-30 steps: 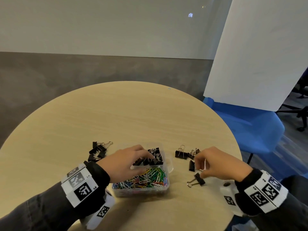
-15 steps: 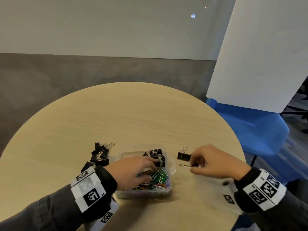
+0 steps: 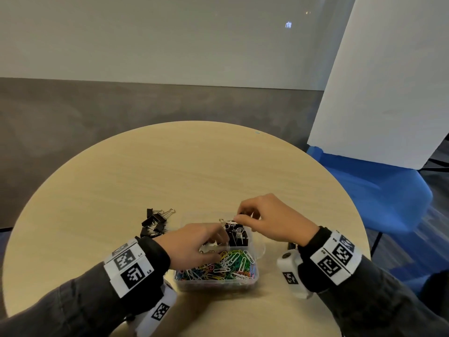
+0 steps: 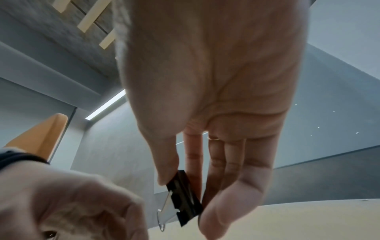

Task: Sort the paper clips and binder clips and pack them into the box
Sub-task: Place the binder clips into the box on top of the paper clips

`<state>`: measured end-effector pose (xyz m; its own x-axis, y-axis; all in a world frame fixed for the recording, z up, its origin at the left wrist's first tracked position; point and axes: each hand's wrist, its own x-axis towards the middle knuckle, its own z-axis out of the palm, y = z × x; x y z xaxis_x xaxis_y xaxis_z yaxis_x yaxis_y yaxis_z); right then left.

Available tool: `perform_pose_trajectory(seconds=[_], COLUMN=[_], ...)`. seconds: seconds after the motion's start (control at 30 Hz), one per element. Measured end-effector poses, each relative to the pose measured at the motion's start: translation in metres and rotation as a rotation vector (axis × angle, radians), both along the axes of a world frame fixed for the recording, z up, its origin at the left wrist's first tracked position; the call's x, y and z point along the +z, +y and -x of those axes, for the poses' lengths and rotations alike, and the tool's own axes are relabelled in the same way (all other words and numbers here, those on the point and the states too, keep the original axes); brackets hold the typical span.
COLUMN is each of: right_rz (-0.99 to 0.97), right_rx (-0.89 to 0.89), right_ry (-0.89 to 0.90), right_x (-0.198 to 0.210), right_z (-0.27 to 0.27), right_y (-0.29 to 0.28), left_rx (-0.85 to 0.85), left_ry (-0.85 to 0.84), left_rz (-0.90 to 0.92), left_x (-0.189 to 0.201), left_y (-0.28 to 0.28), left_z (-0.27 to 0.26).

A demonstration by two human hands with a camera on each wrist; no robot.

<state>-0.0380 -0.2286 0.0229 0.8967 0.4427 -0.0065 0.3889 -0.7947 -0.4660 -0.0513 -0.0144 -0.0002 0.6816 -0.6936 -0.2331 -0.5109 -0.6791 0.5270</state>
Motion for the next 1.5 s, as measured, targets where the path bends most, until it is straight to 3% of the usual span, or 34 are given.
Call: perform_pose_trajectory(seconds=[0.17,0.33,0.5,0.6,0.73,0.93,1.3,1.5], right_rz=[0.073,0.090,0.286,0.469,0.445,0.393,0.299,0.268], right_rx=[-0.005,-0.057,-0.264,-0.375,-0.381,-0.354,-0.287,-0.261], right_ry=[-0.017,-0.050,-0.020,0.187,0.396,0.347,0.344,0.345], right_x=[-0.014,-0.001,0.004,-0.003,-0.018,-0.030,-0.035,-0.019], right_z=[0.002,0.004,-0.003,-0.003,0.002,0.002,-0.001,0.001], right_y=[0.012,-0.003,-0.055,-0.084,-0.090,-0.082,-0.080,-0.082], left_rx=[0.025,0.161,0.075,0.002,0.002,0.070,0.112,0.155], left_ry=[-0.057,-0.269,-0.158,-0.131,-0.068,-0.130,-0.096,-0.123], left_rz=[-0.096,-0.205,-0.177,-0.251,-0.192,-0.115,-0.076,-0.058], left_x=[0.005,0.013,0.003,0.000,-0.002,0.003,0.015,0.019], left_y=[0.007,0.017,0.015,0.008,0.007,0.015,0.025,0.034], left_z=[-0.004,-0.011,-0.008,-0.003,-0.004,-0.009,-0.013,-0.020])
